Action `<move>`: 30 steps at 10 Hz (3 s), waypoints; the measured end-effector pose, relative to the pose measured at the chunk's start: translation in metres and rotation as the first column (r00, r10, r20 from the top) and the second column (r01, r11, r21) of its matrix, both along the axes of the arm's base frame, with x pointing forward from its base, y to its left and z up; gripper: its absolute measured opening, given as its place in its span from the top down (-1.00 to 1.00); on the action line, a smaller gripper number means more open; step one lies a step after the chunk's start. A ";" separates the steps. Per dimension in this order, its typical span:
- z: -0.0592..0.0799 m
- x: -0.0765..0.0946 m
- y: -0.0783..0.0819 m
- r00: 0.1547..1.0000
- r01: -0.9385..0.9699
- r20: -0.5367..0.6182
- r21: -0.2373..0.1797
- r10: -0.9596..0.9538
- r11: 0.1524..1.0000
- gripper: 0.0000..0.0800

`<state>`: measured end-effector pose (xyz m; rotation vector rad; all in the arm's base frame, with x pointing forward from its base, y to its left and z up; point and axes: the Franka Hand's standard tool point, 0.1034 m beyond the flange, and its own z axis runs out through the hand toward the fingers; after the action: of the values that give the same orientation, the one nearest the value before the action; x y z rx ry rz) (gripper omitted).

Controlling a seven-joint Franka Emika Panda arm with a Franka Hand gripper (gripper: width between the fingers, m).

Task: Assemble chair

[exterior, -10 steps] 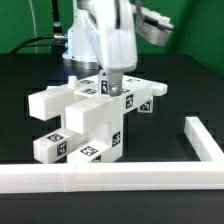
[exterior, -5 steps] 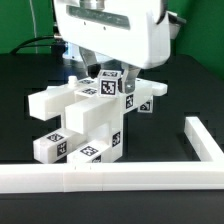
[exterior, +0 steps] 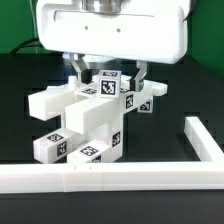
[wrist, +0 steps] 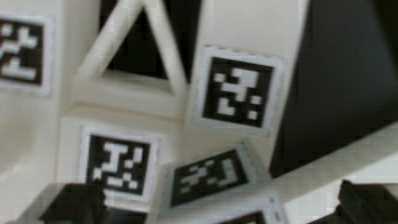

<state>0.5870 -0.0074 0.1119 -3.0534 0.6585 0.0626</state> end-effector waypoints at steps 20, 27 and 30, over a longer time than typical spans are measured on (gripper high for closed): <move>0.000 0.003 -0.005 0.677 0.736 -0.034 0.047 -0.736 0.675 0.29; 0.000 0.003 -0.003 0.280 0.960 -0.060 0.009 -0.958 0.280 0.29; -0.001 0.003 -0.005 0.103 0.995 -0.078 -0.001 -0.992 0.103 0.29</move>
Offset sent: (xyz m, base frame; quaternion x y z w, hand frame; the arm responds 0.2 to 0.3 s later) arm 0.0018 -0.0016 0.0006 0.0000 -0.0010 -0.1319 0.9913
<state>0.5905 -0.0121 0.1105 -1.7888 2.4837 0.1315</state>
